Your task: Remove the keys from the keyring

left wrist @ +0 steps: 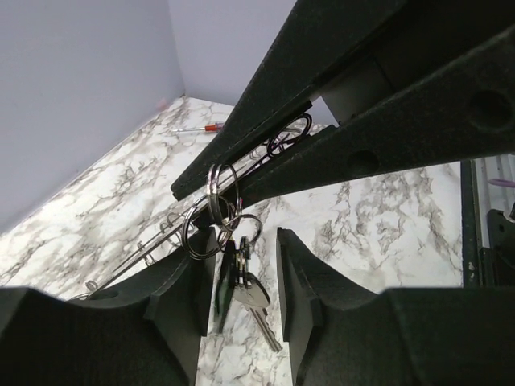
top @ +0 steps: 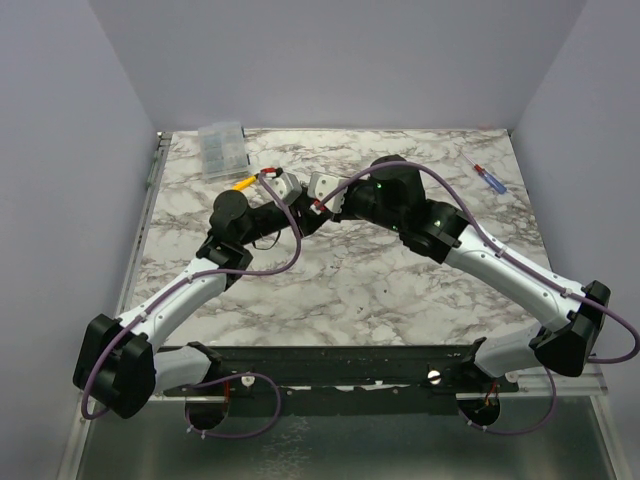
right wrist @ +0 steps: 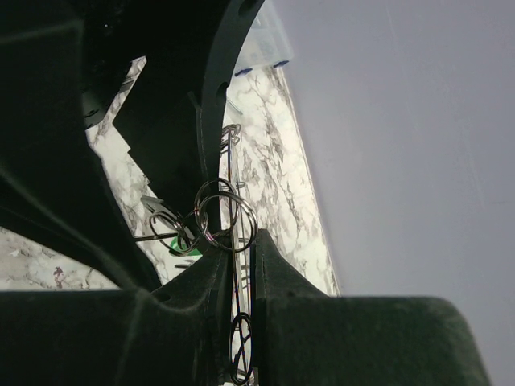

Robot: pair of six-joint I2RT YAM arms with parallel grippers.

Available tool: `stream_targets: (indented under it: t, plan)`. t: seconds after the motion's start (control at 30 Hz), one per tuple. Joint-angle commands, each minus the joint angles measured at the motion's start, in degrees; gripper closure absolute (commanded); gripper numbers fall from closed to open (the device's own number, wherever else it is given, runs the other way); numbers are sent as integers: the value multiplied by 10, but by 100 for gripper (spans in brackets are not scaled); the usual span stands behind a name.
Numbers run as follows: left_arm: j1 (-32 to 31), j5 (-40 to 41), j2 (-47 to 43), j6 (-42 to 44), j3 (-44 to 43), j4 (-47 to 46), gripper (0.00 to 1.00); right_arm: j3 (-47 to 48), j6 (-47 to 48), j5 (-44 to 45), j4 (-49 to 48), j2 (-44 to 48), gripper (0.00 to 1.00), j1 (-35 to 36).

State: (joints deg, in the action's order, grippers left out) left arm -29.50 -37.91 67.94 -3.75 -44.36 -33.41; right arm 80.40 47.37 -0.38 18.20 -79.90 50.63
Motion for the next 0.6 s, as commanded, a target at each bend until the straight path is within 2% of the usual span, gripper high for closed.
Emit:
stream_targets:
  t: [0.0,0.2,0.43,0.57]
  plan:
    - [-3,-9,-8,2,-10,-19,64,4,-3,-6,-17,18,99,3]
    - [-3,3,-18,-9,2,-18,100,-7,-2,9,-26,24,100,3]
    - [7,-1,-39,-35,8,32,100,-52,-30,58,-73,33,99,-12]
    - [13,23,-43,-18,-6,117,100,-72,-62,51,-77,38,100,-26]
